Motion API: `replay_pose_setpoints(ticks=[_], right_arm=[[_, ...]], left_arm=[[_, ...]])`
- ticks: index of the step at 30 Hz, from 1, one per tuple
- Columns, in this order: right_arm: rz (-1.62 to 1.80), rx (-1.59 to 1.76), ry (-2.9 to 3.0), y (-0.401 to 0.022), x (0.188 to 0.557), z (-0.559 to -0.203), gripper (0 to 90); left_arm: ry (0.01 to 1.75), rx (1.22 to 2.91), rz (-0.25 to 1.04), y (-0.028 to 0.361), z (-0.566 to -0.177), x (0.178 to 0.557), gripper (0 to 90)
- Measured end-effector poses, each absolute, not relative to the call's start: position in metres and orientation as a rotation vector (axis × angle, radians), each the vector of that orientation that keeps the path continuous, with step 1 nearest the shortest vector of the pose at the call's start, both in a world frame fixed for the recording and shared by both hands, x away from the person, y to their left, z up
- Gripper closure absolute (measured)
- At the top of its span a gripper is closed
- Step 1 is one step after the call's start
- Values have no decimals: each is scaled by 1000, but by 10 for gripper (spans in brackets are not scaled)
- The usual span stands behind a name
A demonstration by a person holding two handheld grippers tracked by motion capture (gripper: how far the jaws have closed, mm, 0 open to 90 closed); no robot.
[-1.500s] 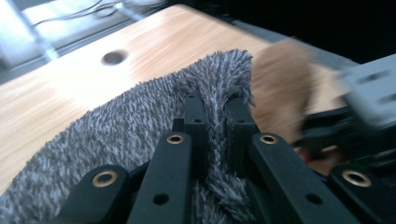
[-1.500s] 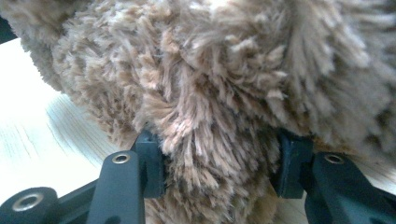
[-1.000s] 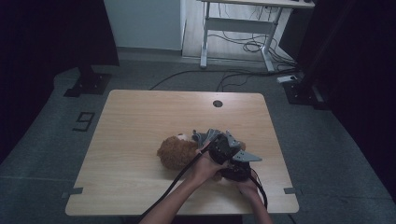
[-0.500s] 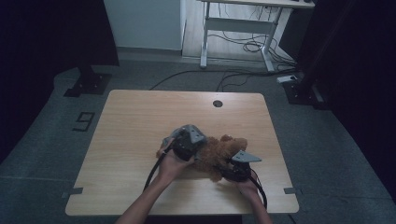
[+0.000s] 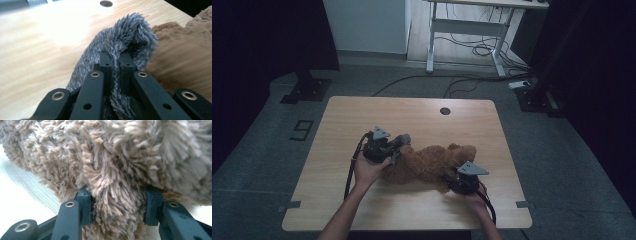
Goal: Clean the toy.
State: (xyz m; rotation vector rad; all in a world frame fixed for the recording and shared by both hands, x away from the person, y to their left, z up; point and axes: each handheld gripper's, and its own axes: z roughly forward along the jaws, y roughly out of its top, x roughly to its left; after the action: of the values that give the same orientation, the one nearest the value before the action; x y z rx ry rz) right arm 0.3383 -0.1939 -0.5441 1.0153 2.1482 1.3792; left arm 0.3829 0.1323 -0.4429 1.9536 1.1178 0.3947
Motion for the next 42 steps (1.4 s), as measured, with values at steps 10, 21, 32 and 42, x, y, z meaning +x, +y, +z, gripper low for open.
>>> replay_pose_setpoints(ticks=[10, 21, 32, 42], right_arm=[[1318, 1028, 2057, -178, 348, -542, 605], [1297, 1115, 1933, -169, 401, -538, 626], [1427, 1121, 2017, -192, 386, -543, 460], [1544, 1187, 1937, -257, 339, -514, 276]], left_arm=[[1062, 1995, 380, 105, -442, 396, 837], [1121, 2043, 459, 84, -446, 438, 834], [1027, 2007, 435, 94, -459, 398, 839], [904, 1950, 355, 101, -477, 342, 840]])
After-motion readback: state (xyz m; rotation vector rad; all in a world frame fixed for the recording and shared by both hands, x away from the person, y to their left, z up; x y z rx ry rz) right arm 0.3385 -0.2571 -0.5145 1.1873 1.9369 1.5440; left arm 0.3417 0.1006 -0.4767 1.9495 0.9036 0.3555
